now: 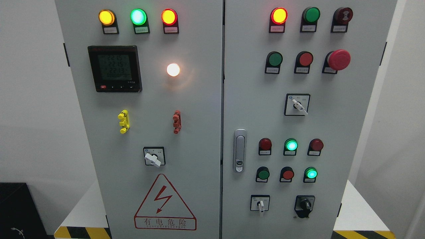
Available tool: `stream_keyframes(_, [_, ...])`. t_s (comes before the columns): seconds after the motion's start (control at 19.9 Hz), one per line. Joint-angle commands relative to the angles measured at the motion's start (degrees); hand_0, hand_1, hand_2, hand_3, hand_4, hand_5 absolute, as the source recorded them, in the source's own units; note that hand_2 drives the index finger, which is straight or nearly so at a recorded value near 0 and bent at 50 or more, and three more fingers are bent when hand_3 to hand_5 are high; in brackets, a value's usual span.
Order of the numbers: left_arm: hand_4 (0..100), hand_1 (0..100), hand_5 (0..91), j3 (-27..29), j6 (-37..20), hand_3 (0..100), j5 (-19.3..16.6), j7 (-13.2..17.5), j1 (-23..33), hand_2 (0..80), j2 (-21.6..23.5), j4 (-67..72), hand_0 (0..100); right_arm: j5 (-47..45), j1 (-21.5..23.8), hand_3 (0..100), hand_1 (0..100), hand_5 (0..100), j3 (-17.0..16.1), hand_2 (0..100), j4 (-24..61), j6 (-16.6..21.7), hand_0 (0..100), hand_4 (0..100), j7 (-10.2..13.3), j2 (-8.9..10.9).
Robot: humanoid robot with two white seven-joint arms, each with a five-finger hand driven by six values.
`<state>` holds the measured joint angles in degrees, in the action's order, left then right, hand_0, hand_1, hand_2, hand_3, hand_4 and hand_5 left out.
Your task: Flip black knob to close circuit
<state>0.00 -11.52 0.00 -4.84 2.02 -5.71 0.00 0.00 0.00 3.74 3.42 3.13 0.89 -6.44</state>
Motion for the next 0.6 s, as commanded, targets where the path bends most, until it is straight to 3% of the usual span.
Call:
stream_keyframes(0.0, [0, 0, 0.0, -1.14, 0.01, 0, -1.23, 0.01, 0.00, 0.0, 0.00, 1.23, 0, -1.14, 1.06, 0, 24, 0, 0.03, 0, 0.01, 0.03, 22, 0, -0.01, -0.07])
stream_keyframes(0.55, [0, 0, 0.0, -1.14, 0.01, 0, -1.23, 0.01, 0.00, 0.0, 0.00, 1.23, 0, -0.79, 1.23, 0, 25, 0, 1.70, 0, 0.88, 0.47, 22, 0, 0.08, 0.55])
